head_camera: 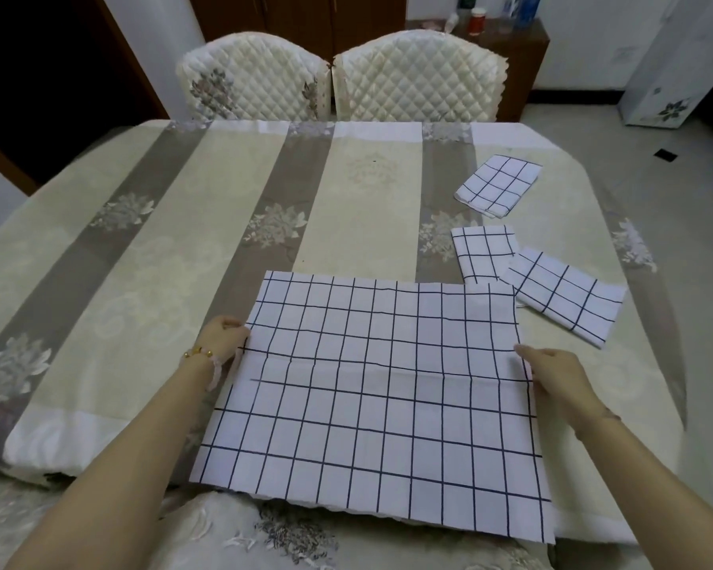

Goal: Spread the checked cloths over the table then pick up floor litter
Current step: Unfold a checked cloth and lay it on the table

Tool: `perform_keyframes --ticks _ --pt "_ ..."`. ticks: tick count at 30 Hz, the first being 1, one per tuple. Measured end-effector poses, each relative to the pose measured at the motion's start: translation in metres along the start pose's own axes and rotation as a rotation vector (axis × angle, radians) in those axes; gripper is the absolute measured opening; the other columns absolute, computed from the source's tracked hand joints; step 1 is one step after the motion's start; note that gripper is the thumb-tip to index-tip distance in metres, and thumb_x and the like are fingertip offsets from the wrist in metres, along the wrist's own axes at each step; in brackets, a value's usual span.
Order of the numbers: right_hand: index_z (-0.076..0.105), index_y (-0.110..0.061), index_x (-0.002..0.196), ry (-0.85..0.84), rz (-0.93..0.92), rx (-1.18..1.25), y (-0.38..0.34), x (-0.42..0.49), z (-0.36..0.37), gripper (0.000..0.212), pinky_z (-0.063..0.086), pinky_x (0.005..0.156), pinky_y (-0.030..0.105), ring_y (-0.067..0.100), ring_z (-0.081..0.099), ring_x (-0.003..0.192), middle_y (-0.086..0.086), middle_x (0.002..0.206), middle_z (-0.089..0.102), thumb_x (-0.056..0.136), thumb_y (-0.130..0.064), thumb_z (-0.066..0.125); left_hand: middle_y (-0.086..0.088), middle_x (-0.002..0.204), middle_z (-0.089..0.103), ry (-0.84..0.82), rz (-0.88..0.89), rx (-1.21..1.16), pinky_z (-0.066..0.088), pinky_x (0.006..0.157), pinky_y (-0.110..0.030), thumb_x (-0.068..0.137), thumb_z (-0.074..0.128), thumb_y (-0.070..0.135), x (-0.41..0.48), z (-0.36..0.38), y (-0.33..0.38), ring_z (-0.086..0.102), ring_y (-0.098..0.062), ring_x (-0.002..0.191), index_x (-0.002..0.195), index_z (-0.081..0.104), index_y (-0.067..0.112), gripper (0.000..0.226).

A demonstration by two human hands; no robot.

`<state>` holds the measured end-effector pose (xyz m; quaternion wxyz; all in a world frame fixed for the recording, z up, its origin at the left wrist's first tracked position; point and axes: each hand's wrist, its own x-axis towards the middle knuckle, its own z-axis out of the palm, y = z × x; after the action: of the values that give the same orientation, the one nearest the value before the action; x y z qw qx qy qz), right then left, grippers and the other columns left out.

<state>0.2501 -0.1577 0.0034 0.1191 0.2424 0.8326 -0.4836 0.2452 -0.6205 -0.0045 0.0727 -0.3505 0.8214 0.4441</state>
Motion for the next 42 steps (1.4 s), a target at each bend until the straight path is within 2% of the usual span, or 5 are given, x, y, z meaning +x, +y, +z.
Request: perform_keyframes --ticks 7,19,27,34,42 --pt "0.053 -0.013 0.055 0.041 -0.019 0.095 -0.024 0.027 0.014 0.032 0.03 0.054 0.026 0.015 0.038 0.053 -0.007 0.051 0.047 0.084 -0.016 0.066 -0.022 0.117 0.062 0.098 0.053 -0.115 0.045 0.09 -0.033 0.083 0.066 0.004 0.022 0.012 0.02 0.058 -0.034 0.108 0.117 0.059 -0.003 0.035" --pt "0.051 -0.009 0.124 0.231 -0.038 -0.092 -0.027 0.04 0.026 0.045 0.044 0.09 0.036 0.026 0.055 0.11 0.01 0.125 0.054 0.084 -0.022 0.066 -0.012 0.097 0.064 0.237 0.186 0.089 0.046 0.078 -0.021 0.082 0.06 0.0 0.028 0.025 0.023 0.059 -0.029 0.092 0.113 0.058 0.001 0.031" --pt "0.056 -0.005 0.127 0.003 -0.705 -0.514 -0.03 -0.039 0.093 0.041 0.037 0.105 0.037 0.03 0.049 0.124 0.013 0.131 0.056 0.087 0.0 0.052 -0.021 0.116 0.065 0.124 1.037 0.605 0.048 0.095 -0.05 0.071 0.066 -0.009 -0.061 0.094 0.031 0.06 -0.039 0.11 0.11 0.065 -0.002 0.039" --pt "0.016 -0.02 0.151 -0.183 -0.742 -0.92 0.001 -0.047 0.147 0.063 -0.008 0.119 0.045 0.019 0.008 0.148 -0.006 0.159 0.012 0.096 -0.05 0.024 0.011 0.156 -0.015 -0.105 0.735 0.877 -0.014 0.117 -0.042 0.096 0.015 0.054 -0.085 0.144 -0.01 -0.021 -0.014 0.143 0.146 -0.013 0.027 0.063" --pt "0.005 -0.023 0.15 -0.154 -0.767 -0.951 0.011 -0.039 0.141 0.066 -0.004 0.117 0.044 0.016 0.004 0.148 -0.009 0.158 0.005 0.094 -0.057 0.01 0.014 0.153 -0.018 -0.098 0.762 0.872 -0.017 0.115 -0.041 0.091 0.002 0.058 -0.082 0.14 -0.023 -0.016 -0.015 0.145 0.142 -0.017 0.032 0.061"
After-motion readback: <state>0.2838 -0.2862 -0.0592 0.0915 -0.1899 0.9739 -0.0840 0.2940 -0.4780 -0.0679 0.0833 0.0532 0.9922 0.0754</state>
